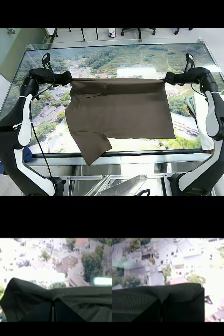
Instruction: Fold the shirts.
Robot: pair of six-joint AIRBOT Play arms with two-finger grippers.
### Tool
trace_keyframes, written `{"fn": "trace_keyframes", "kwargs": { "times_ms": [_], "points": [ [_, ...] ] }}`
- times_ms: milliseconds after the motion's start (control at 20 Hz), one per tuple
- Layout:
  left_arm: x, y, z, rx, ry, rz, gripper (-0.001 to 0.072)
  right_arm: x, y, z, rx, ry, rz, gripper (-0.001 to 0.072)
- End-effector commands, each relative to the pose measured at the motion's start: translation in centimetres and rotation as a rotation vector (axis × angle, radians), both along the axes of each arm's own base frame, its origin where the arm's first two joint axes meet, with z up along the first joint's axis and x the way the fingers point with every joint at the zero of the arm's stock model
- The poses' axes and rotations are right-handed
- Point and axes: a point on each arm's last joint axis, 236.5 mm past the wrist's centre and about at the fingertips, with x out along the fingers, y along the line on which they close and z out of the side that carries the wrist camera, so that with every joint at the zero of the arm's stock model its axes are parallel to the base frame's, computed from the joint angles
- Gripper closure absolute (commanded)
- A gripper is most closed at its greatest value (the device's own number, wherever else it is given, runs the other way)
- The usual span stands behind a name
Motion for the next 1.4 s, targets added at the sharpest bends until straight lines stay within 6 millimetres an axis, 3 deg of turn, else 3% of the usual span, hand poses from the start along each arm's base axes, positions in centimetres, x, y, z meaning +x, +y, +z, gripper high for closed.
{"fn": "trace_keyframes", "kwargs": {
  "times_ms": [0, 100, 250, 350, 550, 850, 1300, 1350],
  "points": [
    [0.8, 0.6, 1.1, 0.009, 0.017, -0.009, 0.0698, 0.7, -0.2, 1.3, -0.060, 0.011, 0.078, 0.0690],
    [-0.3, 1.1, 1.0, 0.063, 0.066, -0.031, 0.0698, -1.3, -1.3, 0.8, -0.174, 0.085, 0.144, 0.0690],
    [-2.6, 1.5, -0.7, 0.098, 0.175, -0.066, 0.0698, -4.9, -2.6, -1.7, -0.345, 0.247, 0.239, 0.0690],
    [-4.2, 1.3, -2.3, 0.096, 0.244, -0.086, 0.0698, -6.1, -3.1, -2.5, -0.439, 0.308, 0.279, 0.0690],
    [-5.9, 1.2, -5.3, 0.088, 0.319, -0.085, 0.0698, -5.7, -1.6, -3.1, -0.473, 0.304, 0.315, 0.0690],
    [-8.3, 2.0, -8.6, 0.131, 0.410, -0.092, 0.0698, -7.2, 0.0, -6.9, -0.451, 0.401, 0.375, 0.0689],
    [-7.9, 0.6, -8.9, 0.134, 0.389, -0.107, 0.0697, -7.6, -0.8, -7.5, -0.513, 0.432, 0.390, 0.0688],
    [-7.8, 0.0, -8.7, 0.127, 0.384, -0.113, 0.0697, -7.7, -0.8, -7.4, -0.508, 0.439, 0.383, 0.0631]
  ]
}}
